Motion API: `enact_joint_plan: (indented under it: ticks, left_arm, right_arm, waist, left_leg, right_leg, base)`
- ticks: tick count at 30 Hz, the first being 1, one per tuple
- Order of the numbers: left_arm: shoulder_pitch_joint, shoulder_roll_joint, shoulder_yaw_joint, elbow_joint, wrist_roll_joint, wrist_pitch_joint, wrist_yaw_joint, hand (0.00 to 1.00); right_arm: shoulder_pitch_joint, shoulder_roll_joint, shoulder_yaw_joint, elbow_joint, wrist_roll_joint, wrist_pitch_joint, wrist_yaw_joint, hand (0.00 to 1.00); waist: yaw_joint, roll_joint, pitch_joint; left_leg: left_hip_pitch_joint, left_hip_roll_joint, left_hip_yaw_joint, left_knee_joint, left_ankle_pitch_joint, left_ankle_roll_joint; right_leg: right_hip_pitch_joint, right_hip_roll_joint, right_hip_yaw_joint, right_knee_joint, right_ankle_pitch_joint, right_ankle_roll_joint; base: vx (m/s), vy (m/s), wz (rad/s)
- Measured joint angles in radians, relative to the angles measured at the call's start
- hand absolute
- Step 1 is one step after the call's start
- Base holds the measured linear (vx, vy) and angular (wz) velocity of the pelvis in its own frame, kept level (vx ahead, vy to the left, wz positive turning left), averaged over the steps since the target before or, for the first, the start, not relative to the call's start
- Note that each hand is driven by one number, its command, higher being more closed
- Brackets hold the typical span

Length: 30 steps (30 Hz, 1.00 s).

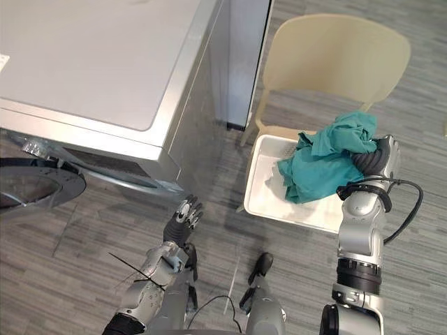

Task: Pick up the laundry basket with both hands and put the clothes into the washing machine.

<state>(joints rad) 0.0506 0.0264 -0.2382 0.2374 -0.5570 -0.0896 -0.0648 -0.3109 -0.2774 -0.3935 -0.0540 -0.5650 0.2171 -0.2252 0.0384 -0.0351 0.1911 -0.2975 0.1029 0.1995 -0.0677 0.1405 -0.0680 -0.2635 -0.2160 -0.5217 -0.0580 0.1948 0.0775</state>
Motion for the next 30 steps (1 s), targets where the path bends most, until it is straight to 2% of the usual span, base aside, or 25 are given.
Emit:
enact_joint_plan:
  ticks: [6, 9, 11, 14, 16, 19, 23, 24, 25, 30]
  left_arm:
    - [0.019, -0.003, 0.012, -0.005, 0.066, 0.006, 0.000, 0.00]
    - [0.020, 0.006, -0.002, -0.092, 0.142, 0.003, 0.000, 0.00]
    - [0.005, 0.021, -0.039, -0.186, 0.207, -0.017, 0.000, 0.00]
    - [-0.044, 0.020, -0.114, -0.302, 0.280, -0.074, 0.002, 0.00]
    - [-0.089, 0.020, -0.163, -0.319, 0.332, -0.099, 0.006, 0.00]
    - [-0.160, 0.019, -0.209, -0.309, 0.387, -0.115, 0.012, 0.00]
    - [-0.241, 0.014, -0.243, -0.213, 0.366, -0.114, 0.017, 0.00]
    - [-0.268, 0.014, -0.250, -0.169, 0.364, -0.112, 0.024, 0.00]
    - [-0.289, 0.014, -0.250, -0.131, 0.364, -0.105, 0.028, 0.00]
    - [-0.349, 0.013, -0.277, -0.081, 0.366, -0.079, 0.042, 0.00]
  right_arm:
    - [0.062, 0.077, 0.012, -0.205, -0.034, -0.018, -0.012, 1.00]
    - [0.081, 0.110, 0.059, -0.283, -0.033, -0.036, -0.012, 1.00]
    - [0.082, 0.128, 0.110, -0.325, -0.031, -0.061, -0.012, 1.00]
    - [0.080, 0.148, 0.184, -0.383, -0.029, -0.119, -0.012, 1.00]
    - [0.079, 0.159, 0.224, -0.405, -0.024, -0.147, -0.012, 1.00]
    - [0.052, 0.185, 0.287, -0.405, -0.011, -0.179, -0.013, 1.00]
    - [0.032, 0.195, 0.340, -0.405, 0.051, -0.201, -0.012, 1.00]
    - [0.015, 0.196, 0.359, -0.404, 0.070, -0.206, -0.014, 1.00]
    - [-0.011, 0.203, 0.385, -0.399, 0.096, -0.208, -0.015, 1.00]
    - [-0.045, 0.232, 0.420, -0.396, 0.163, -0.214, -0.015, 1.00]
  waist:
    - [0.003, -0.003, -0.039]
    - [-0.001, -0.010, -0.052]
    - [-0.003, -0.014, -0.074]
    - [-0.006, -0.017, -0.110]
    - [-0.011, -0.022, -0.131]
    - [-0.026, -0.030, -0.149]
    - [-0.031, -0.025, -0.186]
    - [-0.041, -0.023, -0.196]
    - [-0.053, -0.023, -0.197]
    - [-0.061, -0.029, -0.218]
  left_leg:
    - [0.039, 0.001, 0.005, -0.012, -0.001, 0.000]
    - [0.071, 0.001, 0.020, -0.024, -0.002, -0.001]
    - [0.094, 0.001, 0.028, -0.024, -0.006, -0.003]
    - [0.134, 0.001, 0.052, -0.024, -0.020, -0.008]
    - [0.155, 0.001, 0.064, -0.025, -0.027, -0.011]
    - [0.201, 0.003, 0.099, -0.025, -0.037, -0.020]
    - [0.243, 0.007, 0.137, -0.027, -0.048, -0.018]
    - [0.251, 0.006, 0.141, -0.028, -0.048, -0.018]
    - [0.270, 0.007, 0.148, -0.029, -0.048, -0.018]
    - [0.295, 0.006, 0.161, -0.035, -0.050, -0.019]
  right_leg:
    - [0.040, 0.006, -0.001, -0.015, -0.002, 0.003]
    - [0.059, 0.008, 0.012, -0.017, -0.007, 0.009]
    - [0.072, 0.008, 0.028, -0.018, -0.011, 0.014]
    - [0.096, 0.011, 0.053, -0.019, -0.012, 0.016]
    - [0.104, 0.013, 0.071, -0.019, -0.013, 0.017]
    - [0.125, 0.020, 0.109, -0.020, -0.013, 0.017]
    - [0.140, 0.027, 0.149, -0.020, -0.014, 0.018]
    - [0.144, 0.027, 0.154, -0.020, -0.013, 0.017]
    - [0.159, 0.028, 0.161, -0.019, -0.013, 0.017]
    - [0.173, 0.028, 0.174, -0.019, -0.021, 0.026]
  base:
    - [0.04, 0.007, 0.00]
    - [0.06, 0.012, -0.13]
    - [0.07, 0.008, -0.19]
    - [0.09, 0.018, -0.21]
    - [0.08, 0.014, -0.30]
    - [0.05, 0.012, -0.35]
    - [0.02, 0.004, -0.32]
    - [0.00, 0.004, -0.15]
    - [-0.01, 0.002, -0.14]
    - [-0.02, -0.001, -0.09]
